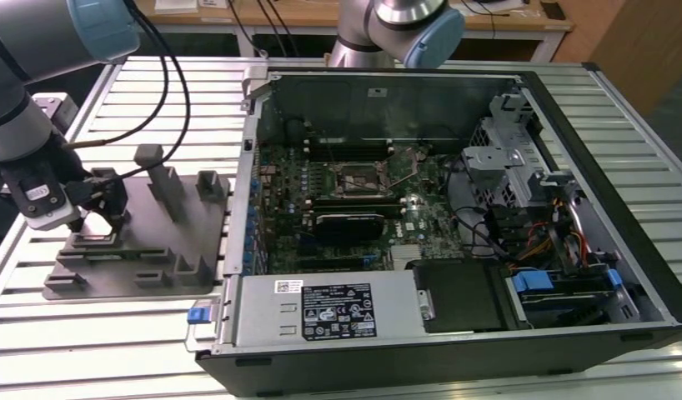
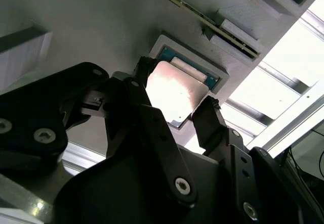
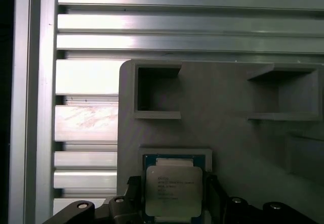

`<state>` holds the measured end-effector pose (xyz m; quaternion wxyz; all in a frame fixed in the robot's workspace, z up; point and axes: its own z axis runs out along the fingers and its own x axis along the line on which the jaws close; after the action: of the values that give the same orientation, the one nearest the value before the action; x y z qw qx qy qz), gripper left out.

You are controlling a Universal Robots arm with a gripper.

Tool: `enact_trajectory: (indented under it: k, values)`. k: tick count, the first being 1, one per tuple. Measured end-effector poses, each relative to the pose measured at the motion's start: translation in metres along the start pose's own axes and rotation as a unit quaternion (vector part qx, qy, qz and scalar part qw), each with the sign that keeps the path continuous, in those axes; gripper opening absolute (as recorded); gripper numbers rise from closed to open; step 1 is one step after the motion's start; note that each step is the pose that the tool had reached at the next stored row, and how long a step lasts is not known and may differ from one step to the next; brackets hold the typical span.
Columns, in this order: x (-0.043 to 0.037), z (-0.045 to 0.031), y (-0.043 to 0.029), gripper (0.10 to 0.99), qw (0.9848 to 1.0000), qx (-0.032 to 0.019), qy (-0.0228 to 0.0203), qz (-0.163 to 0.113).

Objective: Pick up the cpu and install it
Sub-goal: 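Pick up the cpu and move it towards the insertion slot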

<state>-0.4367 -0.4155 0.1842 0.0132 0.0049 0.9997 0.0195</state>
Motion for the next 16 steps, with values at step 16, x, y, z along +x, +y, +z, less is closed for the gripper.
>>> enact_trajectory:
  k: [16]
  values:
    - [0.0000,0.0016,-0.0005,0.545,1.0000,0.0000,0.0000,0.000]
